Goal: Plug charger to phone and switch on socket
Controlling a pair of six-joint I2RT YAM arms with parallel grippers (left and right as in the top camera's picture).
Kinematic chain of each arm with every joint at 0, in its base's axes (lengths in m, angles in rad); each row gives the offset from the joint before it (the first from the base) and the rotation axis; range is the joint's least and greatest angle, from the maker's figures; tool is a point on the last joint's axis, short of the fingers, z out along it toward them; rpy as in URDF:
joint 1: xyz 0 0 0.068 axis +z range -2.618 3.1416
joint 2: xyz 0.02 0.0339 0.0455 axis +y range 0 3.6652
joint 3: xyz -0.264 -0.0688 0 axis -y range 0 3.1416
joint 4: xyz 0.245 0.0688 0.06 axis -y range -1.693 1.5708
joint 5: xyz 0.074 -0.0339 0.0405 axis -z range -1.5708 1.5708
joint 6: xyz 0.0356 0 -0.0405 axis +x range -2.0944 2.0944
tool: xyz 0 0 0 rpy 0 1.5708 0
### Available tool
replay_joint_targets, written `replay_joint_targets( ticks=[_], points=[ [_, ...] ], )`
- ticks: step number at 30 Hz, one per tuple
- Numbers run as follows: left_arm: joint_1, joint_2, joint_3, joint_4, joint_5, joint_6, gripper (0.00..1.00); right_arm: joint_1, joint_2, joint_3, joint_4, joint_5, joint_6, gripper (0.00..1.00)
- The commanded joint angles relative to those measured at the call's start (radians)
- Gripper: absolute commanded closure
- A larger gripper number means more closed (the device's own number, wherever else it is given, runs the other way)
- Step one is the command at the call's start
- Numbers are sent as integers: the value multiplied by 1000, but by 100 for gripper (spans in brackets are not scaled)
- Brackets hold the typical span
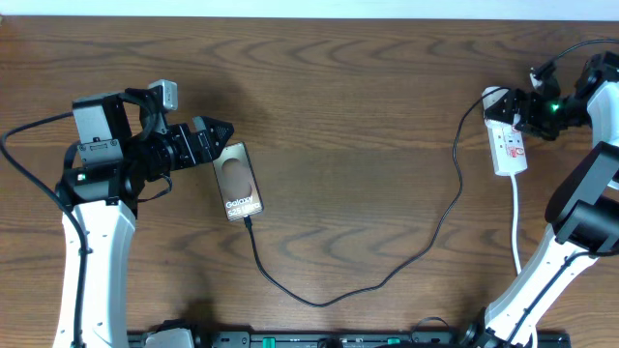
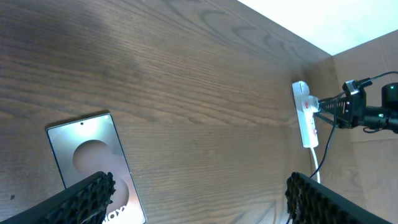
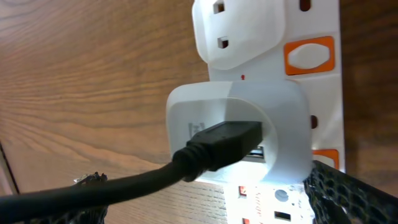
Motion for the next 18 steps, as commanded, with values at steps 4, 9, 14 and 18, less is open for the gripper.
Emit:
replay_joint_targets(
  ticks=[4,9,14,18],
  points=[
    [-1,-1,6,-2,6,22,10,8,25,19,-7,16,14,1],
    [-1,-1,6,-14,-27,21,10,10,25,19,-4,16,14,1],
    [-1,-1,6,-25,-36,21,10,21,25,19,-3,16,14,1],
    [-1,-1,6,-25,-36,21,10,31,25,19,-1,16,15,1]
  ],
)
